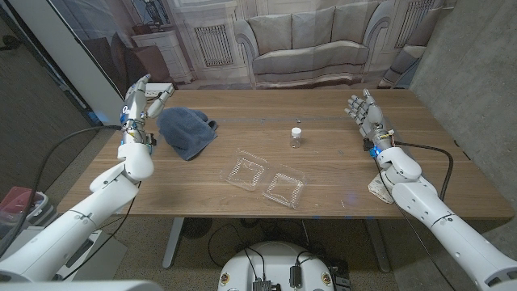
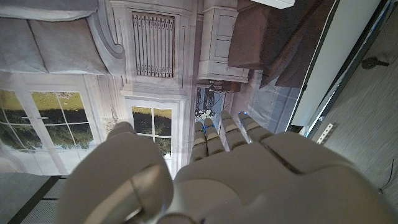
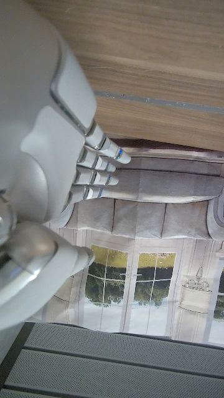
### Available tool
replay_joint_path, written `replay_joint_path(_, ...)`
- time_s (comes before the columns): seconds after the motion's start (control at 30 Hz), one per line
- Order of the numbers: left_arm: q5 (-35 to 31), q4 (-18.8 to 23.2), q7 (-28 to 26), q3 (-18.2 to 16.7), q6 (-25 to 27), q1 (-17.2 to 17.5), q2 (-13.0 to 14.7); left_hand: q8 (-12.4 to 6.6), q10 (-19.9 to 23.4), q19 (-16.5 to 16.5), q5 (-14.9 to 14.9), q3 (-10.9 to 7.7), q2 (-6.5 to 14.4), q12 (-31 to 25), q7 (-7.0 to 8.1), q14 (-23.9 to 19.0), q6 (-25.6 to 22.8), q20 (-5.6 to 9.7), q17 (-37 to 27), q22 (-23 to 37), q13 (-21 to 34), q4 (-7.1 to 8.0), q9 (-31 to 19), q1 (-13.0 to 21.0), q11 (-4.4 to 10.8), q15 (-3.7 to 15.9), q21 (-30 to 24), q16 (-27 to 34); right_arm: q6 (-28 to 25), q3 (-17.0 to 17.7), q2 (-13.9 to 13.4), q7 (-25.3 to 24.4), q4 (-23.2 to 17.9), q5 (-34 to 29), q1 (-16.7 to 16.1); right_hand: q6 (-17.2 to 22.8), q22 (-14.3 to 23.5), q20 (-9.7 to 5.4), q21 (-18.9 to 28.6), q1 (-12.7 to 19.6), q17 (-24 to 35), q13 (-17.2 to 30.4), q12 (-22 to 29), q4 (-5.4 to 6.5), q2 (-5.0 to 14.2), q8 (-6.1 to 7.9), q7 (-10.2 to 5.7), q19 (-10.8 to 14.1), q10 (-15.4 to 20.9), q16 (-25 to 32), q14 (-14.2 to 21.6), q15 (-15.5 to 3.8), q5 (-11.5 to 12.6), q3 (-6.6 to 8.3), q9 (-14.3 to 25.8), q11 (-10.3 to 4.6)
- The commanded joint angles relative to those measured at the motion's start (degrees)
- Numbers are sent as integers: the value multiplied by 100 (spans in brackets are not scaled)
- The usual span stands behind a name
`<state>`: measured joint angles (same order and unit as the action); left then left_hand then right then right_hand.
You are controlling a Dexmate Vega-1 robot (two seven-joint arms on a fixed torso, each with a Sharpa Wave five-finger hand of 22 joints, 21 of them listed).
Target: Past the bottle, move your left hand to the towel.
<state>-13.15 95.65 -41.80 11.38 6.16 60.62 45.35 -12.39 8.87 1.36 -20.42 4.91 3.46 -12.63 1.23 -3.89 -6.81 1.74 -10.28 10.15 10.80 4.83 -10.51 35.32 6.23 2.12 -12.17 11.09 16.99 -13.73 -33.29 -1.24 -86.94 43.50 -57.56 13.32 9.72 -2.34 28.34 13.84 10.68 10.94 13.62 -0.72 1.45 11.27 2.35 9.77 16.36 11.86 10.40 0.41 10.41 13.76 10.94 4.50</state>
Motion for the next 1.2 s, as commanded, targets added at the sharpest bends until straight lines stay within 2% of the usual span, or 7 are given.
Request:
replay_joint_path(0.03,-428,172,-102,293,915,-169,158,3,63,-22,-46,55,-26,-7,36,-60,-30,282,-13,9,10,0,-21,28,-9,218,-2,33,-16,46,-31,-14,-60,44,-63,41,33,-46,-11,2,11,14,44,-1,-10,46,-7,48,38,-13,58,-5,25,-25,17,-2)
replay_joint_path(0.23,-741,289,-48,545,1487,-307,246,11,75,-26,-65,60,-22,-3,45,-67,-28,283,-13,9,11,-3,-22,40,4,229,3,27,52,82,-29,4,-91,62,-120,44,34,-43,-23,-1,12,14,45,-1,-9,45,-10,51,47,-17,54,8,25,-28,17,2)
replay_joint_path(0.57,-823,533,87,622,2016,-313,390,22,79,-29,-87,67,-16,5,35,-81,-20,284,-13,9,11,-7,-23,53,15,241,9,24,140,122,-3,46,-78,108,-179,47,35,-41,-42,-5,12,13,41,-1,-6,43,-8,61,48,-21,58,10,25,-32,17,14)
replay_joint_path(0.9,-746,803,560,764,2797,-470,441,84,-22,12,-135,83,-5,62,21,-14,105,272,-14,10,12,-18,-25,90,0,199,39,-16,157,128,13,98,-19,144,-175,50,35,-40,-58,-6,12,13,37,-3,-3,42,-4,69,49,-22,66,16,25,-35,17,19)
replay_joint_path(1.2,-794,952,714,927,3118,-613,523,88,-17,21,-154,91,1,65,16,-8,110,273,-14,10,13,-23,-25,107,-7,196,47,-21,199,166,10,165,41,199,-206,50,36,-39,-76,-7,13,13,35,-4,1,39,-2,77,55,-27,66,9,26,-38,17,9)
